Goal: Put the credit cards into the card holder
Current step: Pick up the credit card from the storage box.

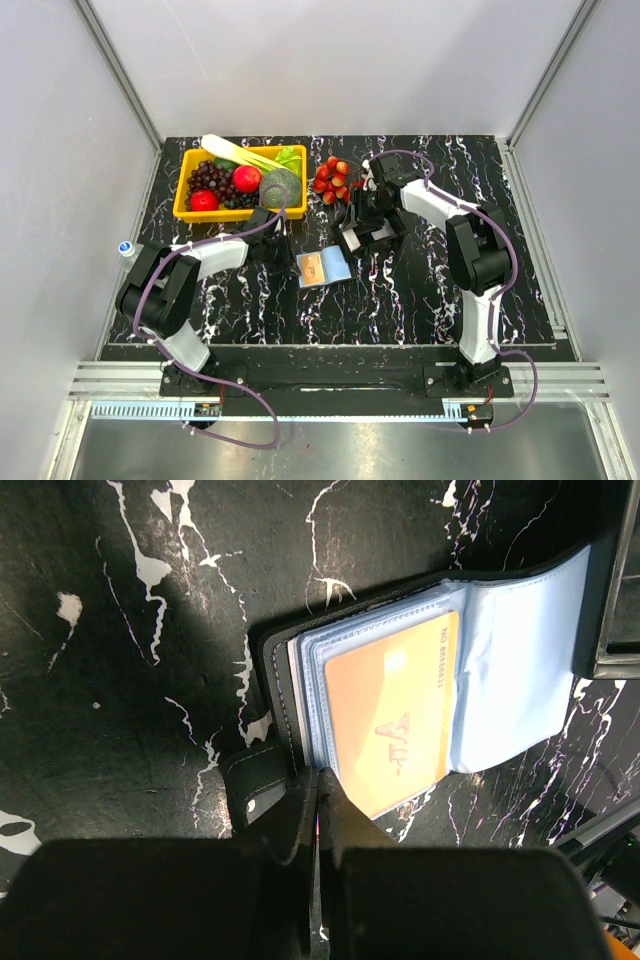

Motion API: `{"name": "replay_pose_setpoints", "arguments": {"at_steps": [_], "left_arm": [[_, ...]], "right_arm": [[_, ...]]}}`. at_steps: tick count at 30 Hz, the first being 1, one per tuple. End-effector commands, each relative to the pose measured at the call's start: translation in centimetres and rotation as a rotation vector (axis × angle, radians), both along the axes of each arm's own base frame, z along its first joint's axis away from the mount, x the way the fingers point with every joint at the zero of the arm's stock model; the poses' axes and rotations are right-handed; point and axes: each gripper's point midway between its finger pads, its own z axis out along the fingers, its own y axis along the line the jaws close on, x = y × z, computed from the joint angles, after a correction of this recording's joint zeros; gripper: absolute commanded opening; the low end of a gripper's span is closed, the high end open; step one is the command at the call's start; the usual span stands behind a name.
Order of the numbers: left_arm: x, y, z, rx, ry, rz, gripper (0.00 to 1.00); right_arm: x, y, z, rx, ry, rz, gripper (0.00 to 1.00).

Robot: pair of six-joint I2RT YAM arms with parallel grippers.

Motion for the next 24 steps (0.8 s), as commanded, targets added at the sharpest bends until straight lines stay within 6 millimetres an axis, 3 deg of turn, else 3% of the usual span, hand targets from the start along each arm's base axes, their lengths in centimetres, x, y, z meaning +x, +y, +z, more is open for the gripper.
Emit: {"name": "replay_pose_setpoints", "arguments": {"at_steps": [1, 16, 24], "left_arm": [[0.9, -1.0, 0.6, -0.036, -0.022, -0.027, 0.00], [0.9, -1.1, 0.5, -0.039, -0.020, -0.028, 0.00], [0.8, -1.1, 0.6, -0.041, -0.022, -0.031, 0.00]], "right_arm": [[0.2, 1.7, 4.1, 0.108, -0.059, 0.034, 0.53], [0.3, 1.7, 5.4, 0.113, -0.087, 0.024, 0.47], [0.3, 1.5, 5.3, 0.108, -0.086, 0.016, 0.32]]}}
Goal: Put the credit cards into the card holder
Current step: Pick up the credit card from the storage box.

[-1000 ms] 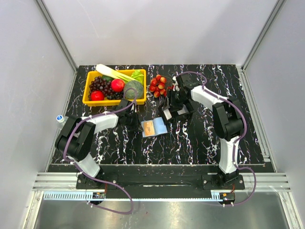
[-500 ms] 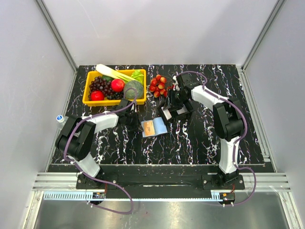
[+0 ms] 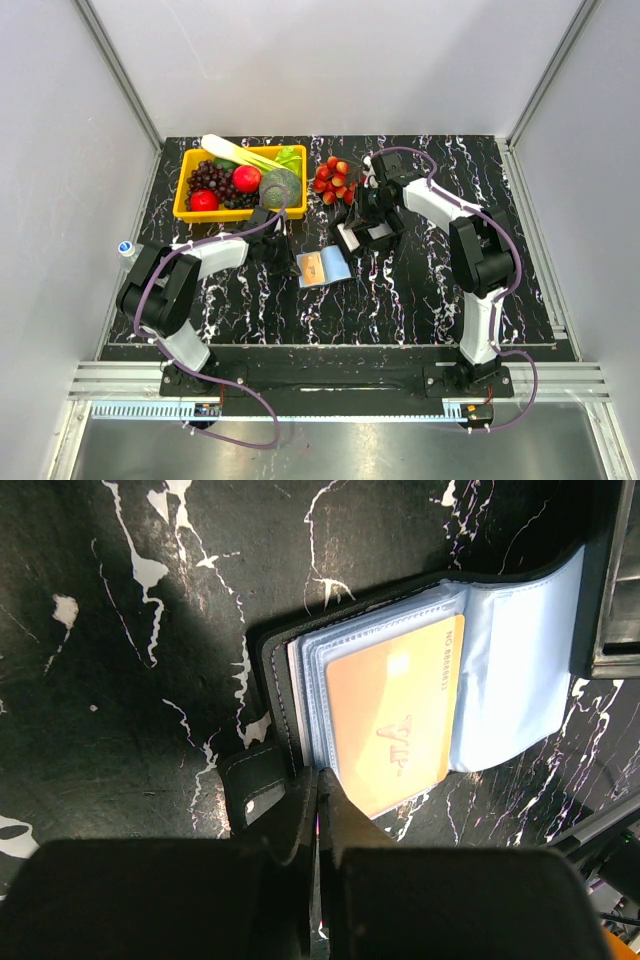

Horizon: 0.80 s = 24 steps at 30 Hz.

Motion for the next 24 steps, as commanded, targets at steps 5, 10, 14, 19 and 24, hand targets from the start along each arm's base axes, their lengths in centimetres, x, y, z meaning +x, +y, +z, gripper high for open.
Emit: {"name": "replay_pose_setpoints", "arguments": {"at_steps": [5, 10, 14, 19, 24], "left_arm": [[0.7, -0.9, 0.5, -0.032, -0.028, -0.025, 0.00], [0.7, -0.9, 0.7, -0.035, -0.032, -0.023, 0.00], [0.8, -0.8, 0.7, -0.035, -0.034, -0.021, 0.00], [0.7, -0.9, 0.9, -0.037, -0.038, -0.023, 0.00], [0.6, -0.7, 0.8, -0.032, -0.037, -0.019, 0.00]], "right_arm": [[0.4, 1.2, 4.2, 0.075, -0.083, 0.013, 0.24], [0.8, 0.6, 4.2, 0.045, -0.101, -0.003, 0.20], [1.4, 0.0, 4.1, 0.001, -0.126, -0.028, 0.16], [2.1, -0.9, 3.3, -0.063, -0.135, -0.045, 0.09], [2.6, -1.4, 3.0, -0.105, -0.146, -0.053, 0.00]]}}
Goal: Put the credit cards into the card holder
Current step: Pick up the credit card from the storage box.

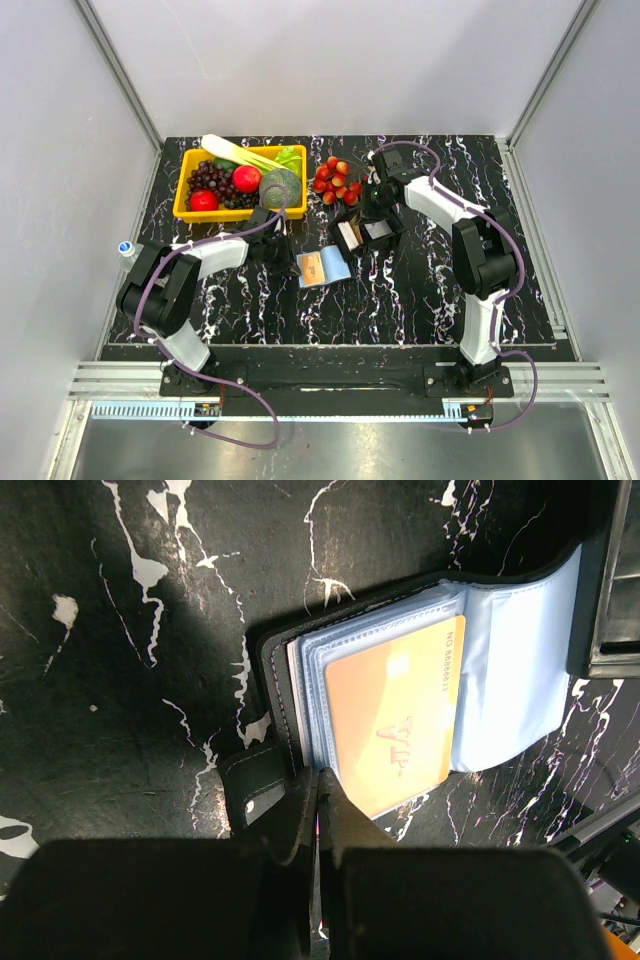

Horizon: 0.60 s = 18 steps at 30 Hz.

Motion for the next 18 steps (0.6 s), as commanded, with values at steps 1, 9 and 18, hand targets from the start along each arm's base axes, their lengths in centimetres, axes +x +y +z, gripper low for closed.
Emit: {"name": "replay_pose_setpoints", "arguments": {"at_steps": [1, 9, 18], "left_arm": [[0.6, -0.8, 0.8, -0.034, -0.039, -0.020, 0.00], [0.6, -0.9, 0.6, -0.037, -0.033, -0.027, 0.00], [0.6, -1.0, 0.6, -0.041, -0.031, -0.032, 0.00]], "right_arm": [[1.2, 0.3, 2.7, -0.008, -0.072, 0.008, 0.00], [2.2, -2.3, 3.5, -0.192, -0.133, -0.014, 0.00], [1.3, -1.1, 0.3, -0.291, -0.077, 0.040, 0.03]]}}
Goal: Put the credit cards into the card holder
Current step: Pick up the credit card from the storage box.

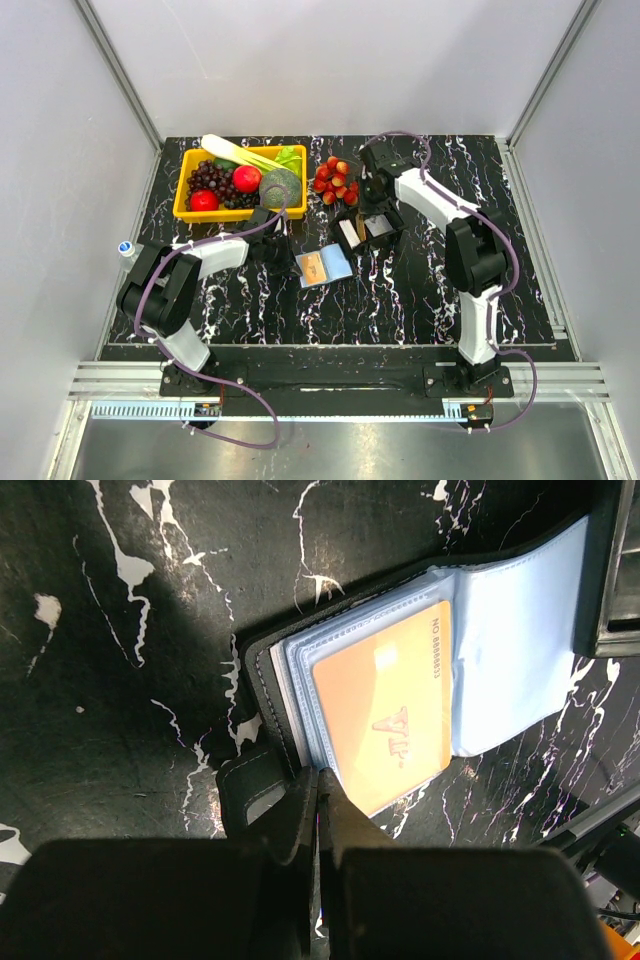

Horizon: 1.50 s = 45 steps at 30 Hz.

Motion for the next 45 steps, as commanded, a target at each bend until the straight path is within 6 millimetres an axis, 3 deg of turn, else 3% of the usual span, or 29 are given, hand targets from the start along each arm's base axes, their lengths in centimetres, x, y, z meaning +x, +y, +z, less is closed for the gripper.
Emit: {"name": "replay_pose_setpoints", "arguments": {"at_steps": [1, 7, 15, 24, 26, 28, 36, 41, 45], "left_arm": [[0.7, -0.8, 0.6, -0.032, -0.035, -0.025, 0.00], [0.7, -0.9, 0.5, -0.033, -0.033, -0.026, 0.00], [0.7, -0.9, 0.5, -0.033, -0.031, -0.028, 0.00], [0.7, -0.9, 0.4, -0.029, -0.029, -0.027, 0.00], [0.7, -0.8, 0.5, -0.030, -0.031, -0.025, 0.00], [0.6, -0.8, 0.4, -0.028, -0.028, -0.028, 0.00], [0.7, -0.7, 0.7, -0.027, -0.040, -0.024, 0.00], [0.8, -0.8, 1.3, -0.035, -0.059, -0.031, 0.00], [0.9, -0.9, 2.1, -0.044, -0.090, -0.043, 0.00]], "right_arm": [[-0.5, 0.9, -1.5, -0.075, 0.014, 0.032, 0.04], [-0.4, 0.3, -2.7, -0.175, 0.007, 0.027, 0.05], [-1.5, 0.7, -3.6, -0.154, 0.048, 0.054, 0.20], [-2.4, 0.7, -2.6, -0.122, 0.049, 0.059, 0.25], [-2.4, 0.7, -2.5, -0.124, 0.045, 0.055, 0.25], [-2.3, 0.5, -2.3, -0.132, 0.037, 0.048, 0.13], [-0.8, -0.8, 1.1, -0.173, -0.078, 0.008, 0.03], [-0.3, -1.7, 5.0, -0.170, -0.179, -0.028, 0.01], [-1.2, -1.2, 7.8, -0.090, -0.218, -0.019, 0.00]]}}
